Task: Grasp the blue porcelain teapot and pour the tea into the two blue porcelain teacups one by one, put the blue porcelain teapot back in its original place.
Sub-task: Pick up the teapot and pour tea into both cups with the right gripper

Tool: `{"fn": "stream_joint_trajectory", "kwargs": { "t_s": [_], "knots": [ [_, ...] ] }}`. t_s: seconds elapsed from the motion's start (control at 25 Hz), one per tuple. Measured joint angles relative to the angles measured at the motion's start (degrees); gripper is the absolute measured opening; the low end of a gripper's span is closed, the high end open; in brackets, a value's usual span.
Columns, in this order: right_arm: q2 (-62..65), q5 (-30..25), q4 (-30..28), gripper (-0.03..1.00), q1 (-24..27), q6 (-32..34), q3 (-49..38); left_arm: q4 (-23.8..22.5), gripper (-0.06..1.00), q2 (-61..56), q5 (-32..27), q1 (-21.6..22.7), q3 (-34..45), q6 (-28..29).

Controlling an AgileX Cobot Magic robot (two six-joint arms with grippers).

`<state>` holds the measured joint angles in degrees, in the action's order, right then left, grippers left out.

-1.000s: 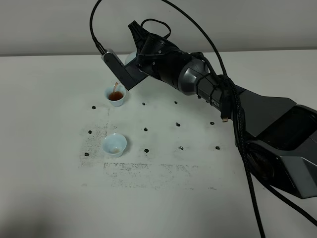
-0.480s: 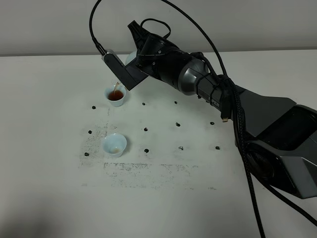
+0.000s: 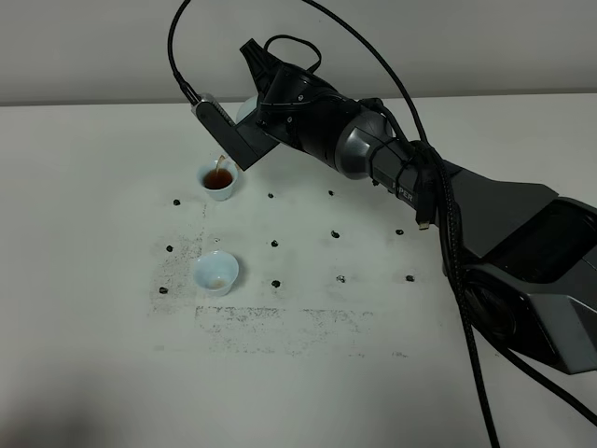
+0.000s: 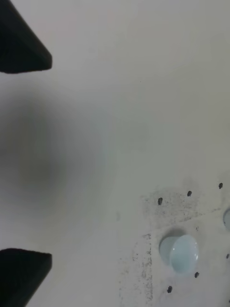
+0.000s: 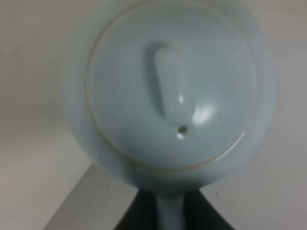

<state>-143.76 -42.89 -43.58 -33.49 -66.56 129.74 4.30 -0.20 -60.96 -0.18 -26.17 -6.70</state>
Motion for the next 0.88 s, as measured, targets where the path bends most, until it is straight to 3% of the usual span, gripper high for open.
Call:
{"fn": "stream_joint_trajectory", "kwargs": {
  "t_s": [0.88],
  "knots": [
    [0.00, -0.28, 2.09, 0.08, 0.00, 0.00, 0.00, 0.00, 0.75, 0.00, 0.00, 0.00, 0.00, 0.00]
  ]
}}
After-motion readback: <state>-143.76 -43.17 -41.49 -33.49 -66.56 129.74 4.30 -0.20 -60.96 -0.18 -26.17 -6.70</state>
